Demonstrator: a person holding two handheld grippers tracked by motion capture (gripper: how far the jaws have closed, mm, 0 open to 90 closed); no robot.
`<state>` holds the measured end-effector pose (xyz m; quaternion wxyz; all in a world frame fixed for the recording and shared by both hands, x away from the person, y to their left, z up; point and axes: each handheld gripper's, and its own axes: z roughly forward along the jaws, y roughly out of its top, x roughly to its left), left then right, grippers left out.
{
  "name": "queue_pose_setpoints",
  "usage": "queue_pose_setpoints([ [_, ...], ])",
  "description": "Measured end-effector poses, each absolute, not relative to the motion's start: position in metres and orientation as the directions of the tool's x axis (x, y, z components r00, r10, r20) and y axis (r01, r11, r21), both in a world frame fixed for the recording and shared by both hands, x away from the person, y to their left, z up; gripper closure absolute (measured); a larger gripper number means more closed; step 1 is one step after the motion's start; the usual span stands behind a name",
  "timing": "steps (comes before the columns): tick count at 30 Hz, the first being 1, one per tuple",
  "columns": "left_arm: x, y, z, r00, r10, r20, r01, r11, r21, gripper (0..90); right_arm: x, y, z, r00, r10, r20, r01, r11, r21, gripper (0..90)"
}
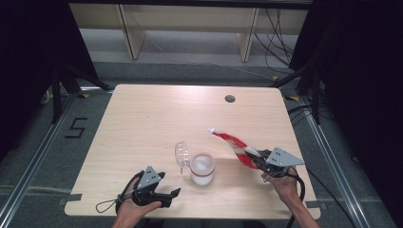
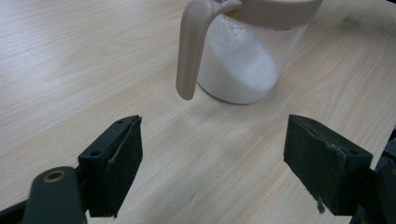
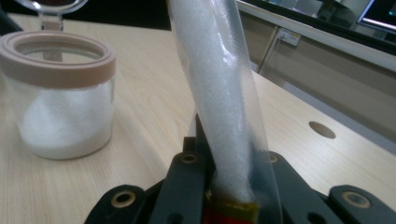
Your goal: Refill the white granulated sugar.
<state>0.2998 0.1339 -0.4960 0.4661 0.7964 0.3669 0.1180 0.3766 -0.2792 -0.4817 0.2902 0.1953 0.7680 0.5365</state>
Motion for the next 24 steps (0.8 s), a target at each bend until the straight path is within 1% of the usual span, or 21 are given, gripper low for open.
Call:
queue_pose_setpoints([
  [3,0.3,0.135,-0.495,0.706,0.693,-0.144,0.471,-0.308,0.827,19.3,0.379,-0.285,-0.485,-0.749,0.628,-0.211,0.012,0.33,0.944,86.6],
  [4,0.3,0.135,-0.496,0.707,0.693,-0.142,0.469,-0.309,0.828,19.3,0.381,-0.287,-0.486,-0.744,0.631,-0.221,-0.006,0.325,0.946,86.6],
  [5,0.3,0.135,-0.495,0.708,0.692,-0.141,0.467,-0.31,0.828,19.2,0.381,-0.288,-0.488,-0.742,0.639,-0.202,0.009,0.31,0.951,86.6],
  [6,0.3,0.135,-0.495,0.707,0.693,-0.141,0.468,-0.309,0.828,19.3,0.381,-0.289,-0.487,-0.743,0.638,-0.205,0.009,0.315,0.949,86.6],
  [7,0.299,0.134,-0.496,0.699,0.696,-0.161,0.482,-0.293,0.826,19.2,0.381,-0.289,-0.488,-0.742,0.639,-0.205,0.011,0.317,0.948,86.6],
  [8,0.299,0.134,-0.496,0.7,0.697,-0.159,0.481,-0.294,0.826,19.3,0.381,-0.289,-0.489,-0.74,0.643,-0.197,0.012,0.306,0.952,86.6],
  [9,0.299,0.135,-0.495,0.699,0.698,-0.157,0.48,-0.295,0.826,19.3,0.381,-0.291,-0.489,-0.74,0.636,-0.22,-0.004,0.323,0.946,86.6],
  [10,0.299,0.134,-0.496,0.694,0.702,-0.161,0.48,-0.284,0.83,19.3,0.38,-0.29,-0.49,-0.744,0.638,-0.198,0.018,0.315,0.949,86.6],
  [12,0.299,0.134,-0.496,0.694,0.701,-0.162,0.481,-0.284,0.83,19.3,0.38,-0.289,-0.491,-0.738,0.64,-0.211,0.007,0.32,0.947,86.6],
  [13,0.299,0.134,-0.496,0.694,0.702,-0.162,0.481,-0.284,0.83,19.2,0.38,-0.289,-0.491,-0.738,0.644,-0.199,0.014,0.31,0.951,86.6],
  [15,0.299,0.134,-0.496,0.694,0.702,-0.161,0.481,-0.285,0.829,19.2,0.38,-0.291,-0.49,-0.742,0.633,-0.219,0.001,0.328,0.945,86.6],
  [16,0.299,0.134,-0.496,0.693,0.702,-0.163,0.482,-0.282,0.83,19.3,0.379,-0.29,-0.492,-0.74,0.643,-0.2,0.016,0.314,0.949,86.6],
  [18,0.299,0.134,-0.496,0.694,0.701,-0.162,0.481,-0.284,0.83,19.3,0.379,-0.293,-0.493,-0.747,0.635,-0.196,0.014,0.31,0.951,86.6],
  [21,0.299,0.134,-0.496,0.694,0.701,-0.162,0.481,-0.284,0.83,19.2,0.378,-0.296,-0.496,-0.737,0.651,-0.183,0.02,0.291,0.956,86.6],
  [22,0.299,0.135,-0.495,0.696,0.703,-0.149,0.476,-0.295,0.829,19.2,0.379,-0.298,-0.496,-0.749,0.636,-0.186,0.016,0.298,0.954,86.6],
  [23,0.299,0.136,-0.495,0.696,0.706,-0.13,0.468,-0.309,0.828,19.3,0.378,-0.299,-0.497,-0.735,0.649,-0.196,0.01,0.3,0.954,86.5],
  [24,0.298,0.135,-0.495,0.692,0.708,-0.144,0.477,-0.298,0.826,19.2,0.377,-0.3,-0.497,-0.738,0.65,-0.181,0.025,0.295,0.955,86.5],
])
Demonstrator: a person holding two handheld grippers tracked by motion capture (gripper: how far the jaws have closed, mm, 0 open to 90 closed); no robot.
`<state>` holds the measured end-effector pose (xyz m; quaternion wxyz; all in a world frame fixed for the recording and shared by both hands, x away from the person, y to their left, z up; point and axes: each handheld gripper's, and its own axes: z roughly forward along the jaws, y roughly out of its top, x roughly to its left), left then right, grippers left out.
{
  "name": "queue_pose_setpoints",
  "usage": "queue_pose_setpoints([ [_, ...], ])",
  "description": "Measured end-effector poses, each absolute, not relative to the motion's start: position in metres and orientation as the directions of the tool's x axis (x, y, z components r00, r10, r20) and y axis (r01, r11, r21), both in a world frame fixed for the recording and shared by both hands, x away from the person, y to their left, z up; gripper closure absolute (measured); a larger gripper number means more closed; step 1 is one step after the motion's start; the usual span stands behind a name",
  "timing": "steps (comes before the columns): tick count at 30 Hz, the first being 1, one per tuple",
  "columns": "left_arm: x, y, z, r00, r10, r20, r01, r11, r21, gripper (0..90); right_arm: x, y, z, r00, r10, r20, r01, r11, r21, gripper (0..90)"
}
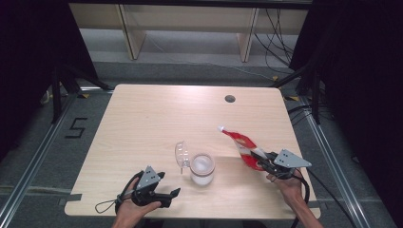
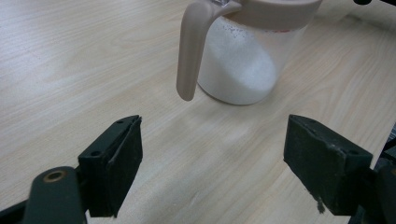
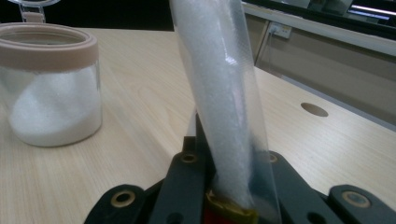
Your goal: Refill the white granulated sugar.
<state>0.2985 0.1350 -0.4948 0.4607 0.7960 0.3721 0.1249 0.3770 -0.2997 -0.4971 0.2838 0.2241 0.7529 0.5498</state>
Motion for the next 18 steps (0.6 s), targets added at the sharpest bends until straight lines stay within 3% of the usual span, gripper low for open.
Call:
queue_pose_setpoints([
  [18,0.3,0.134,-0.496,0.703,0.696,-0.145,0.471,-0.303,0.828,19.3,0.372,-0.313,-0.493,-0.745,0.652,-0.143,0.1,0.321,0.942,84.6],
])
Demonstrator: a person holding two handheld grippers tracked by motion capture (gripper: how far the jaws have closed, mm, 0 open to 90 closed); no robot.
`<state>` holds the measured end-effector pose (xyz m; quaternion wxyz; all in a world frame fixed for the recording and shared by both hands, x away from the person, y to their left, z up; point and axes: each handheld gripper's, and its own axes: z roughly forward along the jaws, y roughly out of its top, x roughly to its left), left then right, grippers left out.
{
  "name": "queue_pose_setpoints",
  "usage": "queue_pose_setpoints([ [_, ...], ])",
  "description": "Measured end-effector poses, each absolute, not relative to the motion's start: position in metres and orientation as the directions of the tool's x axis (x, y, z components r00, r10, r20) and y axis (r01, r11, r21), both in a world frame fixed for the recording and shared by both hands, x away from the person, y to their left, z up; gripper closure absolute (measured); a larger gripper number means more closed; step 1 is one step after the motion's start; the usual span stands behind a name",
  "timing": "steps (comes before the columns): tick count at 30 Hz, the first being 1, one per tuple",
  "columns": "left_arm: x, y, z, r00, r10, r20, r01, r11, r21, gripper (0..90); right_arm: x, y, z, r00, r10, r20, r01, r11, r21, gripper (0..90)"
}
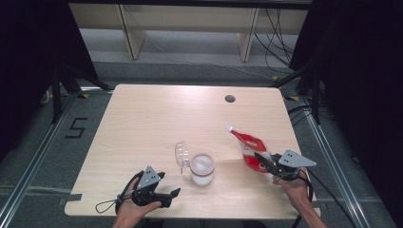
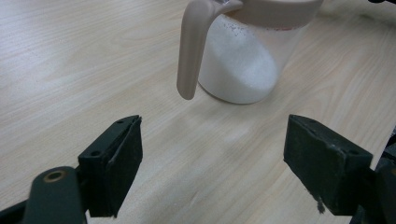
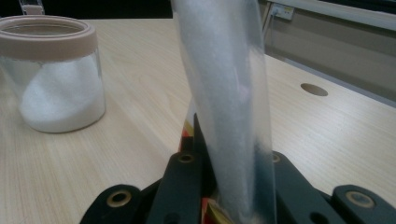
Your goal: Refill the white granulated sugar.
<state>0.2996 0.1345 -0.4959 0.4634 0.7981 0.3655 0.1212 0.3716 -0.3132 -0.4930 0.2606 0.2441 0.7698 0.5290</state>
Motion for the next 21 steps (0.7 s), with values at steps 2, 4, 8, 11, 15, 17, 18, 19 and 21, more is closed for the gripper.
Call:
queue_pose_setpoints([
  [2,0.2996,0.1345,-0.4959,0.704,0.695,-0.147,0.472,-0.303,0.828,19.2,0.3708,-0.3145,-0.4937,-0.742,0.656,-0.14,0.098,0.312,0.945,84.6],
  [4,0.2996,0.1347,-0.4959,0.702,0.696,-0.149,0.474,-0.301,0.827,19.2,0.3697,-0.3163,-0.4935,-0.741,0.655,-0.144,0.102,0.322,0.941,84.3],
  [8,0.299,0.1339,-0.496,0.698,0.698,-0.161,0.482,-0.292,0.826,19.2,0.3698,-0.3191,-0.494,-0.744,0.654,-0.136,0.103,0.314,0.944,83.7],
  [11,0.299,0.1339,-0.496,0.698,0.698,-0.16,0.482,-0.292,0.826,19.2,0.3668,-0.3199,-0.4942,-0.73,0.673,-0.114,0.134,0.306,0.943,82.9],
  [15,0.2993,0.1345,-0.4952,0.698,0.702,-0.144,0.474,-0.301,0.828,19.2,0.3677,-0.323,-0.4969,-0.74,0.665,-0.099,0.158,0.315,0.936,81.1],
  [17,0.2992,0.1338,-0.4957,0.699,0.697,-0.161,0.483,-0.294,0.825,19.3,0.3676,-0.3226,-0.4973,-0.736,0.673,-0.08,0.169,0.296,0.94,80.9],
  [18,0.3,0.1349,-0.4953,0.705,0.695,-0.141,0.469,-0.309,0.827,19.2,0.3675,-0.322,-0.4976,-0.725,0.683,-0.09,0.159,0.292,0.943,80.9],
  [19,0.3002,0.1351,-0.4952,0.706,0.695,-0.137,0.466,-0.31,0.829,19.2,0.368,-0.3219,-0.4978,-0.729,0.679,-0.085,0.159,0.289,0.944,80.5],
  [21,0.2993,0.1344,-0.4953,0.697,0.702,-0.148,0.476,-0.299,0.827,19.2,0.3661,-0.3228,-0.4973,-0.733,0.678,-0.05,0.201,0.287,0.937,79.5],
])
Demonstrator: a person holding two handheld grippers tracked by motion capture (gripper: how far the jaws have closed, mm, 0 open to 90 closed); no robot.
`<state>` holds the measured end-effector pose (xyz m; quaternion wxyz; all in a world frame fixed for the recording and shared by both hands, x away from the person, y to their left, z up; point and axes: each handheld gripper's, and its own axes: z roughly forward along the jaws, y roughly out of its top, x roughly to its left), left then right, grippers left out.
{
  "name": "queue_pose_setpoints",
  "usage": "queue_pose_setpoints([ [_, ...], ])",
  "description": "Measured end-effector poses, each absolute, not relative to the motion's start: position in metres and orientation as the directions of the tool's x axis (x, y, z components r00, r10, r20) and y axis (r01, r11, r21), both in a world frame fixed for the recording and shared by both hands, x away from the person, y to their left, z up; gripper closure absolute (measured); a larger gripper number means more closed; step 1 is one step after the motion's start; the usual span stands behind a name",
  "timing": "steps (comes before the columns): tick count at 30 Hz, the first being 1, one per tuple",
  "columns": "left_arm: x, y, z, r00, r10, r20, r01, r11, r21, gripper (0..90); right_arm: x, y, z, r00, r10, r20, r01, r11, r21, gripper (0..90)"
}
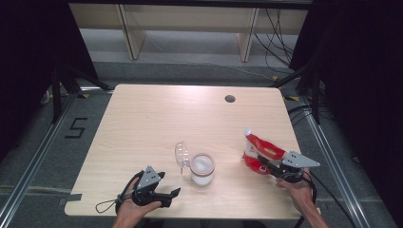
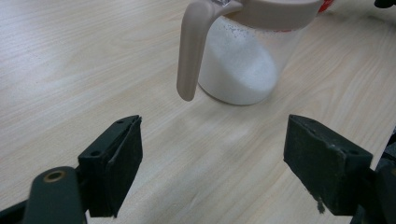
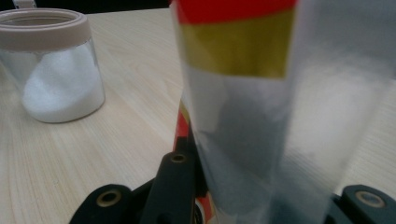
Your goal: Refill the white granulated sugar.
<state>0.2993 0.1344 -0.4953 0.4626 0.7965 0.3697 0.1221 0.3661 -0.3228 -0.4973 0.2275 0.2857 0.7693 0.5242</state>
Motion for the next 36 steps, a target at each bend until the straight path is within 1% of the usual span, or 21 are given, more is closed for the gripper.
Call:
queue_pose_setpoints([
  [1,0.299,0.134,-0.496,0.699,0.696,-0.163,0.48,-0.289,0.828,19.2,0.366,-0.323,-0.497,-0.729,0.682,-0.05,0.203,0.285,0.937,78.7],
  [3,0.299,0.134,-0.496,0.698,0.701,-0.146,0.472,-0.297,0.83,19.2,0.368,-0.323,-0.498,-0.734,0.677,-0.059,0.183,0.28,0.942,76.6],
  [5,0.299,0.134,-0.495,0.697,0.702,-0.145,0.474,-0.3,0.828,19.2,0.365,-0.322,-0.499,-0.715,0.699,-0.014,0.227,0.252,0.941,74.4],
  [8,0.299,0.134,-0.495,0.698,0.699,-0.158,0.482,-0.295,0.825,19.2,0.364,-0.322,-0.498,-0.712,0.702,-0.004,0.25,0.259,0.933,70.7],
  [10,0.299,0.135,-0.495,0.696,0.703,-0.147,0.475,-0.298,0.828,19.2,0.367,-0.323,-0.498,-0.714,0.699,-0.032,0.23,0.278,0.933,65.4],
  [11,0.299,0.135,-0.495,0.697,0.702,-0.149,0.476,-0.298,0.827,19.2,0.366,-0.322,-0.498,-0.719,0.695,0.005,0.25,0.253,0.935,62.8],
  [12,0.299,0.135,-0.495,0.696,0.702,-0.148,0.476,-0.298,0.828,19.2,0.365,-0.322,-0.498,-0.714,0.7,0.018,0.262,0.244,0.934,61.7],
  [14,0.299,0.134,-0.495,0.697,0.702,-0.146,0.475,-0.299,0.828,19.2,0.366,-0.323,-0.498,-0.716,0.698,-0.007,0.242,0.258,0.935,59.6],
  [16,0.299,0.134,-0.495,0.696,0.702,-0.148,0.476,-0.298,0.827,19.2,0.366,-0.321,-0.498,-0.689,0.725,-0.003,0.248,0.24,0.939,54.6],
  [19,0.299,0.135,-0.495,0.697,0.701,-0.147,0.475,-0.299,0.827,19.2,0.365,-0.323,-0.497,-0.692,0.722,0.004,0.261,0.246,0.933,52.6],
  [22,0.299,0.134,-0.495,0.698,0.7,-0.152,0.479,-0.298,0.826,19.2,0.363,-0.322,-0.496,-0.688,0.726,0.023,0.271,0.228,0.935,49.0],
  [23,0.299,0.134,-0.495,0.698,0.7,-0.151,0.477,-0.298,0.827,19.2,0.362,-0.321,-0.496,-0.686,0.727,0.035,0.279,0.219,0.935,46.2],
  [24,0.299,0.134,-0.496,0.699,0.697,-0.16,0.483,-0.296,0.824,19.2,0.364,-0.322,-0.496,-0.695,0.719,0.003,0.251,0.238,0.938,44.4],
  [25,0.299,0.134,-0.496,0.698,0.698,-0.159,0.482,-0.295,0.825,19.2,0.363,-0.321,-0.496,-0.688,0.726,0.001,0.242,0.227,0.943,43.0],
  [27,0.299,0.134,-0.496,0.698,0.698,-0.158,0.482,-0.295,0.825,19.2,0.361,-0.32,-0.495,-0.685,0.728,0.025,0.263,0.216,0.94,40.1],
  [29,0.299,0.134,-0.496,0.698,0.699,-0.156,0.48,-0.295,0.826,19.2,0.361,-0.322,-0.494,-0.67,0.742,0.013,0.254,0.212,0.944,36.4],
  [31,0.299,0.134,-0.496,0.698,0.699,-0.156,0.48,-0.295,0.826,19.1,0.363,-0.323,-0.495,-0.67,0.743,0.004,0.231,0.203,0.952,35.3],
  [32,0.299,0.134,-0.495,0.698,0.699,-0.155,0.48,-0.296,0.826,19.1,0.359,-0.325,-0.493,-0.659,0.752,0.034,0.277,0.201,0.94,35.1],
  [33,0.299,0.134,-0.496,0.697,0.7,-0.155,0.479,-0.293,0.828,19.1,0.358,-0.325,-0.493,-0.654,0.756,0.044,0.284,0.191,0.94,34.0],
  [34,0.299,0.134,-0.495,0.696,0.701,-0.154,0.478,-0.294,0.827,19.1,0.359,-0.326,-0.493,-0.653,0.757,0.023,0.267,0.202,0.942,32.8],
  [36,0.299,0.134,-0.495,0.695,0.703,-0.151,0.478,-0.295,0.827,19.1,0.357,-0.326,-0.491,-0.649,0.76,0.042,0.269,0.177,0.947,31.5],
])
